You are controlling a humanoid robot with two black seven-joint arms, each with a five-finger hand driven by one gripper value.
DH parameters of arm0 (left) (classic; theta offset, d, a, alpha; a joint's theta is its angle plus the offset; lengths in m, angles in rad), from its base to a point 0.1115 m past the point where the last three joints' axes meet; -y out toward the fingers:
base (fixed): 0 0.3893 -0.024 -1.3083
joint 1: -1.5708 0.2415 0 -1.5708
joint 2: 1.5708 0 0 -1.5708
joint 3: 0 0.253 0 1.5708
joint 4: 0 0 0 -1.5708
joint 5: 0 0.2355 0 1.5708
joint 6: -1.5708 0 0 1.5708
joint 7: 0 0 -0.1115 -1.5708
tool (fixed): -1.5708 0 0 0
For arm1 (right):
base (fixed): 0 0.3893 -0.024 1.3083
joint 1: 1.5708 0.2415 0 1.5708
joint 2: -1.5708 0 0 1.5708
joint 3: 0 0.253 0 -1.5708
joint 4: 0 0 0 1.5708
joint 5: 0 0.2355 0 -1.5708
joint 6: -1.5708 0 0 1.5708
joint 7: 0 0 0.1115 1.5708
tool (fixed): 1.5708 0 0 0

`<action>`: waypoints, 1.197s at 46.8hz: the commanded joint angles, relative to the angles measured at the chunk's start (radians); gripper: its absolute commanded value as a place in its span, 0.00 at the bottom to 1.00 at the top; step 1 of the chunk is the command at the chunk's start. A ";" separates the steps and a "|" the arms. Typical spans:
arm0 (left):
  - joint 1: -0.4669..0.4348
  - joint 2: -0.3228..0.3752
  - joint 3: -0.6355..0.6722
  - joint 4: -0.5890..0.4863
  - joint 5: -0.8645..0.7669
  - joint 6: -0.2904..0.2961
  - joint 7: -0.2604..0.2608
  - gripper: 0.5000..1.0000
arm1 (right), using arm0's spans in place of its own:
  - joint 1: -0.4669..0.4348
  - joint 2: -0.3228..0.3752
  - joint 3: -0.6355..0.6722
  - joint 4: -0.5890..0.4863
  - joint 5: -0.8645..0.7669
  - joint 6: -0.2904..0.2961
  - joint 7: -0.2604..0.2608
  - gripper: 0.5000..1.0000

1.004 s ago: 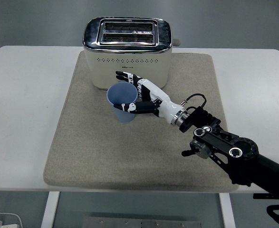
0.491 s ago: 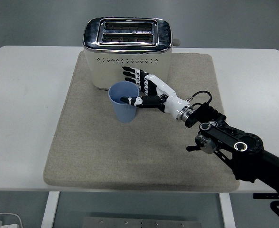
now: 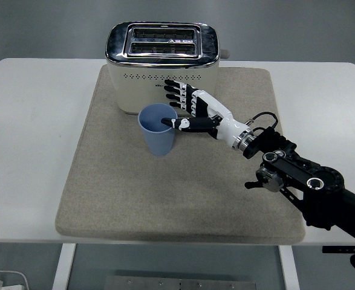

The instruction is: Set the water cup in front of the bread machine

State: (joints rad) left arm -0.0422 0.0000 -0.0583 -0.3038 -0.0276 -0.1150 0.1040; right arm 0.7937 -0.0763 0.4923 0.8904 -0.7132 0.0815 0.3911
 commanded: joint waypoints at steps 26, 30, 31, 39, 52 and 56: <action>0.001 0.000 0.000 0.000 0.000 -0.002 0.000 1.00 | -0.022 -0.079 0.025 0.004 0.000 0.046 0.006 0.86; -0.001 0.000 0.000 0.000 0.000 0.000 0.000 1.00 | -0.030 -0.100 0.031 0.013 0.001 0.058 0.009 0.86; 0.001 0.000 0.000 0.000 0.000 -0.002 0.000 1.00 | -0.033 -0.106 0.034 0.016 0.000 0.060 0.009 0.86; -0.001 0.000 0.000 0.000 0.002 -0.002 0.000 1.00 | -0.056 -0.151 0.052 0.024 0.001 0.083 0.011 0.86; -0.001 0.000 0.000 0.000 0.000 0.000 0.000 1.00 | -0.077 -0.221 0.104 0.024 0.001 0.133 0.012 0.86; -0.001 0.000 0.000 0.000 0.000 0.000 0.000 1.00 | -0.082 -0.237 0.123 0.019 0.001 0.149 0.011 0.86</action>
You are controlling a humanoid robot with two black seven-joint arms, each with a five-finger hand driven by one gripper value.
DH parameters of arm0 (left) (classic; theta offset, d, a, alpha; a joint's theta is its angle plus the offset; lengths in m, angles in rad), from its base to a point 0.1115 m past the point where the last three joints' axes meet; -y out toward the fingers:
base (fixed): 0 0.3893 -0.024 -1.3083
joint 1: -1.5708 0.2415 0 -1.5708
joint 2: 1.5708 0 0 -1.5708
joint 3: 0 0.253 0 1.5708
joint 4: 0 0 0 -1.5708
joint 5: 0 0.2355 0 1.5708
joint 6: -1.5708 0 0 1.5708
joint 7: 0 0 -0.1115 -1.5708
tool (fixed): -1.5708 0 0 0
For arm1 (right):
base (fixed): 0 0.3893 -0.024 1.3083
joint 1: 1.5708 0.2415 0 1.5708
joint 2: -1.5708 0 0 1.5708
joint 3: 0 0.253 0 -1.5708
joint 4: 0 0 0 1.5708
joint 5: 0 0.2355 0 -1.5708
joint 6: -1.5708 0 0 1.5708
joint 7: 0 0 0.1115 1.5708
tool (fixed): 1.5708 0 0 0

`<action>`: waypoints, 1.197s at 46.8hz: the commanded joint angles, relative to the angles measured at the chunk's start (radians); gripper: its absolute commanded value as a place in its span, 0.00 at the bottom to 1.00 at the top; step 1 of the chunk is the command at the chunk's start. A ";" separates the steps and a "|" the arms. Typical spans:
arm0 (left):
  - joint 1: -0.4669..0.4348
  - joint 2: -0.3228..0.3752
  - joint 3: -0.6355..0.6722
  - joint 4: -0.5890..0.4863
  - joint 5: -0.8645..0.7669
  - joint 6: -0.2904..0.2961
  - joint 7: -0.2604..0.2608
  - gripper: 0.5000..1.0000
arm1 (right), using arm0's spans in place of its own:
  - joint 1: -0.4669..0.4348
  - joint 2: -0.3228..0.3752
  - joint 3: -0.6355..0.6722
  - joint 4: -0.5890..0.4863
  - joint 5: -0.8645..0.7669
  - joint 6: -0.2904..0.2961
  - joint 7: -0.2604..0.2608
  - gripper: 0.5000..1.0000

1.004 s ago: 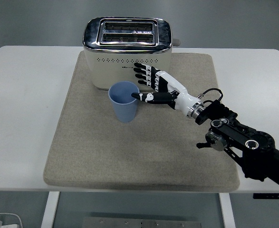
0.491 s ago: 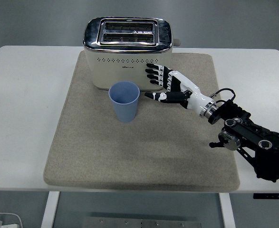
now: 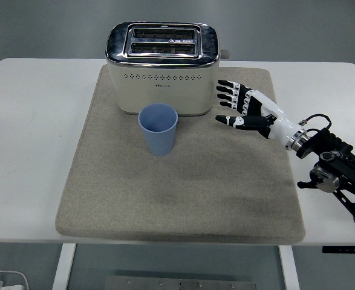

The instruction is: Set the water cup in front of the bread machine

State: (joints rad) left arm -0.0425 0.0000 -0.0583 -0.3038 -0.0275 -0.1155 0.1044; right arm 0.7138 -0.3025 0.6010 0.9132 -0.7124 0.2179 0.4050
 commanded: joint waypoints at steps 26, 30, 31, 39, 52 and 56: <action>0.001 0.000 0.000 0.000 0.000 0.000 0.000 1.00 | 0.041 -0.070 0.019 -0.014 0.309 0.018 -0.190 0.86; 0.001 0.000 0.000 0.000 0.000 0.000 0.000 1.00 | 0.044 -0.075 0.020 -0.013 0.379 0.018 -0.222 0.86; 0.001 0.000 0.000 0.000 0.000 0.000 0.000 1.00 | 0.046 -0.076 0.020 -0.011 0.402 0.018 -0.233 0.86; 0.000 0.000 0.000 0.000 0.000 0.000 0.000 1.00 | 0.073 -0.081 0.020 -0.010 0.574 0.017 -0.336 0.86; 0.001 0.000 0.000 0.000 -0.002 0.000 0.000 1.00 | 0.076 -0.098 0.039 -0.010 0.631 0.015 -0.328 0.86; 0.001 0.000 0.000 -0.006 0.000 0.000 0.000 1.00 | 0.070 -0.087 0.072 -0.010 0.633 0.017 -0.327 0.86</action>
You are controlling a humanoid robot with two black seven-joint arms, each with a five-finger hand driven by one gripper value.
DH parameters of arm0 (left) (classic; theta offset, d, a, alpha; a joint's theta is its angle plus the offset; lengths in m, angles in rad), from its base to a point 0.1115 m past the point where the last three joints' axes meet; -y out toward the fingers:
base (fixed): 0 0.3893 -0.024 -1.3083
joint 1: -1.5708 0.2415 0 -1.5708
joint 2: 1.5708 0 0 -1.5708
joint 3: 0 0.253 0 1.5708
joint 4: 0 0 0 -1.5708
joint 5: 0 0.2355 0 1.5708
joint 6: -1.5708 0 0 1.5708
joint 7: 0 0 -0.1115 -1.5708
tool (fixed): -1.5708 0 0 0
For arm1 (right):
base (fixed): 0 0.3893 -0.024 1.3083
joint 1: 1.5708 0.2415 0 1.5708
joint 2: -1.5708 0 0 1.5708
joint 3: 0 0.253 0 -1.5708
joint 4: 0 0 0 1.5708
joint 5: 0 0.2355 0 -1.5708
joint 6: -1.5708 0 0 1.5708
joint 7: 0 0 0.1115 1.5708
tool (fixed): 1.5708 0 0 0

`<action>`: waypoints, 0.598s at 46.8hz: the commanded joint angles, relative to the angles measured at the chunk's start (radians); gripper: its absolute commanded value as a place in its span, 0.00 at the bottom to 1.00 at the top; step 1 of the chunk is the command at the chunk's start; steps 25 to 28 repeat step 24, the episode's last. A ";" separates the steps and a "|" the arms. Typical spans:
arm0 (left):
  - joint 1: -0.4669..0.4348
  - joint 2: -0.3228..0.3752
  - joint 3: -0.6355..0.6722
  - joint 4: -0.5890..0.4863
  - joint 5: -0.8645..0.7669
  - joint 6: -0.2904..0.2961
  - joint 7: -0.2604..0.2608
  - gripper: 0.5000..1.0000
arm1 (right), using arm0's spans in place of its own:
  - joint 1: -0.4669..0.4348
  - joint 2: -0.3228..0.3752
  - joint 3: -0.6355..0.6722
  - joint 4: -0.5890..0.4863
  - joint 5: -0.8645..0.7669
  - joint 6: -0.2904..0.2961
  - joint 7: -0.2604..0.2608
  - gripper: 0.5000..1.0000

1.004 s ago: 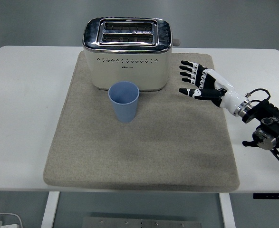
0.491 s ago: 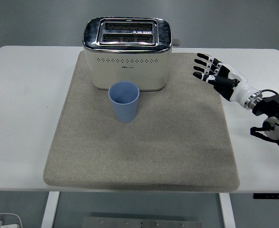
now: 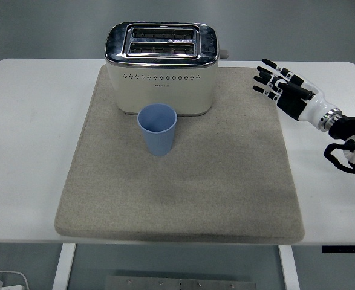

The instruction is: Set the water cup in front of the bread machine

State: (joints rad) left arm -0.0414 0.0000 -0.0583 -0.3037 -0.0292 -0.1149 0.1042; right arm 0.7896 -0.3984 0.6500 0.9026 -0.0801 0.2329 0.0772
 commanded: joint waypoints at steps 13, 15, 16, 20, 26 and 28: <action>0.000 0.000 0.000 -0.012 -0.002 0.001 0.000 1.00 | -0.006 0.010 0.028 0.001 0.000 0.002 -0.001 0.86; 0.000 0.000 0.000 -0.011 -0.002 0.001 0.000 1.00 | -0.006 0.009 0.028 0.001 0.000 0.002 -0.001 0.86; 0.000 0.000 0.000 -0.011 -0.002 0.001 0.000 1.00 | -0.006 0.009 0.028 0.001 0.000 0.002 -0.001 0.86; 0.000 0.000 0.000 -0.008 -0.002 0.001 0.000 1.00 | -0.006 0.009 0.026 0.001 -0.001 0.000 -0.001 0.86; 0.000 0.000 0.000 -0.006 -0.002 0.001 0.000 1.00 | -0.006 0.006 0.023 -0.001 -0.001 0.000 -0.001 0.86; 0.000 0.000 0.000 -0.006 -0.002 0.001 0.000 1.00 | -0.006 0.006 0.023 -0.001 -0.001 0.000 -0.001 0.86</action>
